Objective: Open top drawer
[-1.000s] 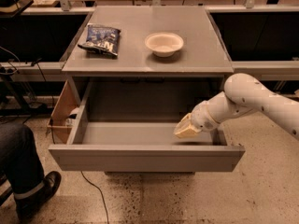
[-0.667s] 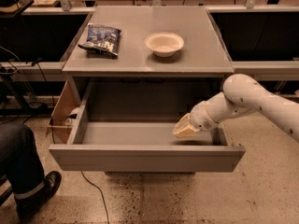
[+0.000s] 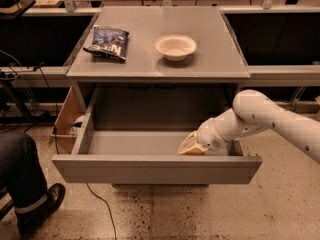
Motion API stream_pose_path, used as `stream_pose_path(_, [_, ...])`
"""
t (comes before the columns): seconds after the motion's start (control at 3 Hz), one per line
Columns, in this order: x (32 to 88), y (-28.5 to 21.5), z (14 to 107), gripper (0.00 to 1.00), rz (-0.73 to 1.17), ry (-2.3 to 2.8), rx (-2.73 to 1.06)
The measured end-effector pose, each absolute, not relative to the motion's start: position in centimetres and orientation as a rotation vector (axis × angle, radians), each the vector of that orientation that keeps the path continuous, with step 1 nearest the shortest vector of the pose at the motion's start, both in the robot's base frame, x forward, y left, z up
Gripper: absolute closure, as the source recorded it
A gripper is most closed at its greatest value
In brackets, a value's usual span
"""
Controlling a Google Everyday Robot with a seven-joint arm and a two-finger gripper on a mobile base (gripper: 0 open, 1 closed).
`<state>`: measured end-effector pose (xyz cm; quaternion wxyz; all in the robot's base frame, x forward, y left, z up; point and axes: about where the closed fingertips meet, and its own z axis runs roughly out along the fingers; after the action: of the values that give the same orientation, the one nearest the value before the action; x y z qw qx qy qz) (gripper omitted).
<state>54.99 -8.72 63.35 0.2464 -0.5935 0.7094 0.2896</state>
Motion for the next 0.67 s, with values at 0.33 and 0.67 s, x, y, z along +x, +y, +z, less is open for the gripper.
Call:
stream_pose_path(0.33, [53.4,-7.2,63.3,1.0,0.845,1.908,-1.644])
stream_pose_path(0.67, [52.4,-6.4,63.2,1.0,0.892,1.889,-1.652])
